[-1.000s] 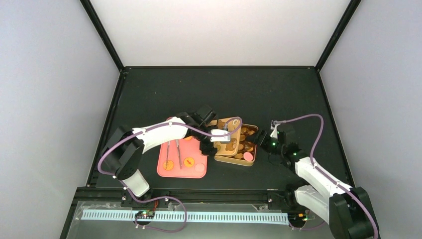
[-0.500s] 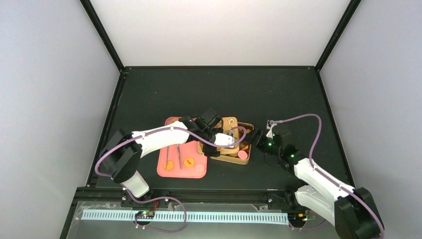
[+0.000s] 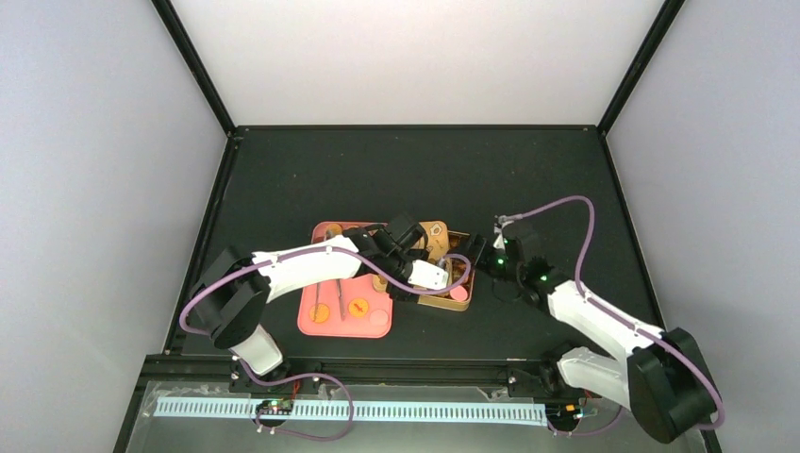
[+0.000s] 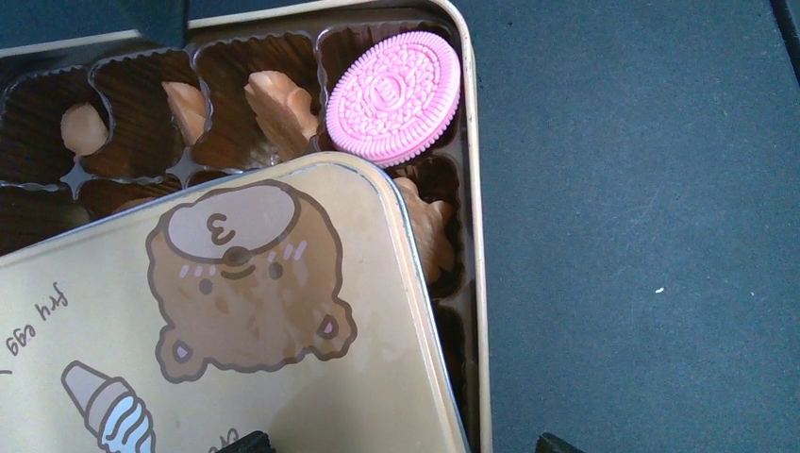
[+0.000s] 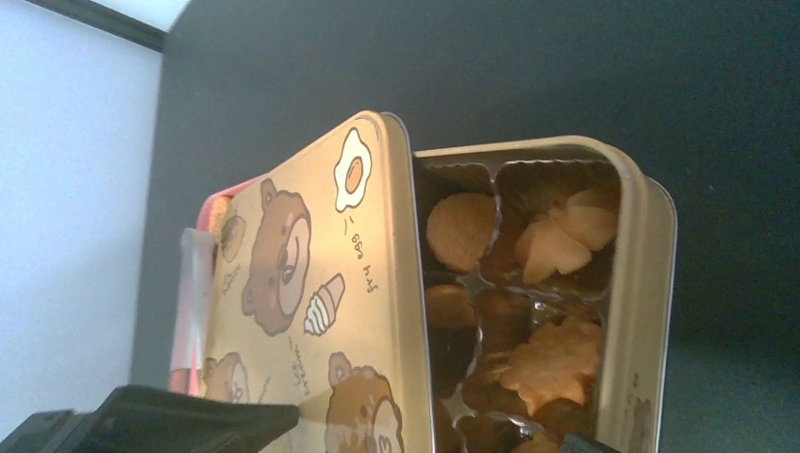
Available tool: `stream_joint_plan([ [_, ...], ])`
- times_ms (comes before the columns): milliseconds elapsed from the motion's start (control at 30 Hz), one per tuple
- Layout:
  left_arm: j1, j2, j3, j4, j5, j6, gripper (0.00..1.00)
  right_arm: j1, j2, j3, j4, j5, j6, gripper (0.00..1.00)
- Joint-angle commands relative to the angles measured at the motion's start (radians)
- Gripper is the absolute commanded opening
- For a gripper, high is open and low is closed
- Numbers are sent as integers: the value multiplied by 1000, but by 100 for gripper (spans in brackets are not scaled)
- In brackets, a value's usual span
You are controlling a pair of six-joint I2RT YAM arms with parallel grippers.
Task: Pack the cookies
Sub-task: Place the box lid on the packing box.
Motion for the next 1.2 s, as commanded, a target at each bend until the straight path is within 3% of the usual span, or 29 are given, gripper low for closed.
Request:
stream_joint_plan([
  [0, -16, -3, -17, -23, 5, 9, 73, 79, 87, 105, -94, 138, -105, 89],
  [300, -17, -71, 3, -65, 11, -19, 72, 185, 237, 195, -202, 324, -162, 89],
  [567, 7, -163, 13, -124, 34, -72, 74, 191, 270, 166, -213, 377, -155, 87],
  [767, 198, -236, 56, -221, 99, -87, 78, 191, 243, 166, -224, 380, -154, 86],
  [967, 424, -143, 55, -220, -1, -24, 75, 191, 221, 160, -208, 351, -143, 86],
  [1167, 447, -26, 27, -115, -55, -27, 72, 191, 207, 160, -199, 327, -127, 86],
])
